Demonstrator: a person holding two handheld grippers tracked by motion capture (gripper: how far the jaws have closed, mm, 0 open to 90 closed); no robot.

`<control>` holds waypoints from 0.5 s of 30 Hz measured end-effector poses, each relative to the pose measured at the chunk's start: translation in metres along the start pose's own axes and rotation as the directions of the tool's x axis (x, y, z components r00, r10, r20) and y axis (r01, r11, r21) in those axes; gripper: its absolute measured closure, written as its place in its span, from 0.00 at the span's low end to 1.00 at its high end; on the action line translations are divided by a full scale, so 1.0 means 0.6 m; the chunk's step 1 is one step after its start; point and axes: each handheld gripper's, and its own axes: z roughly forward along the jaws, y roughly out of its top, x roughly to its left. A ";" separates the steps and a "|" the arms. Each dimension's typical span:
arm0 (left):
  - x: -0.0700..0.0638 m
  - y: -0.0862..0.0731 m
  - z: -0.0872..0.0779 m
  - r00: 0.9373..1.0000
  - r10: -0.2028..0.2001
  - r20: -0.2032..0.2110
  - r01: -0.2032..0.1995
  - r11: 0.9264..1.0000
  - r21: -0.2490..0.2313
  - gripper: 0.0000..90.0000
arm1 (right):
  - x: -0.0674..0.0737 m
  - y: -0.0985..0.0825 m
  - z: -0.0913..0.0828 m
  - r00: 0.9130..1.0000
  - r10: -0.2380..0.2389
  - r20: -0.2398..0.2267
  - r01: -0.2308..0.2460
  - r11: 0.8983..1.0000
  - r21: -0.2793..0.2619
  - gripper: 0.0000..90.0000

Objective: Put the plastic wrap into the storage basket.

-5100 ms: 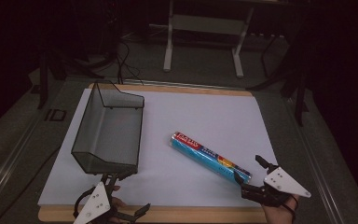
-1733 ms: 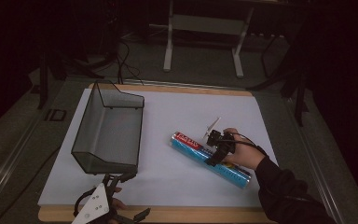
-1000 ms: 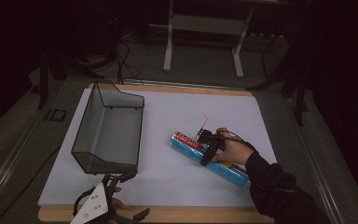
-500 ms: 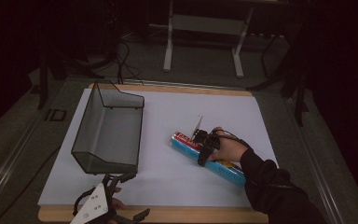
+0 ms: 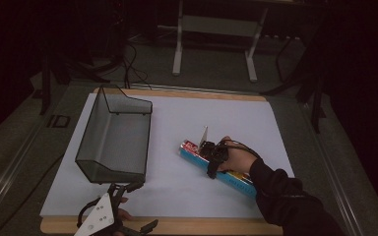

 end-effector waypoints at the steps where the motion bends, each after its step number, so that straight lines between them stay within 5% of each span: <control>1: 0.000 0.000 0.000 1.000 0.001 0.000 -0.001 1.000 0.001 0.02 | 0.000 0.000 -0.001 1.000 0.001 -0.004 -0.001 1.000 -0.009 0.35; 6: 0.000 0.000 0.001 1.000 0.004 0.001 -0.004 1.000 0.004 0.02 | 0.001 0.000 -0.010 1.000 0.014 -0.008 -0.015 0.999 -0.032 0.35; 15: 0.001 -0.001 0.001 1.000 0.002 -0.001 -0.002 1.000 0.004 0.02 | -0.019 -0.001 -0.034 0.989 0.119 -0.087 -0.127 0.988 -0.086 0.35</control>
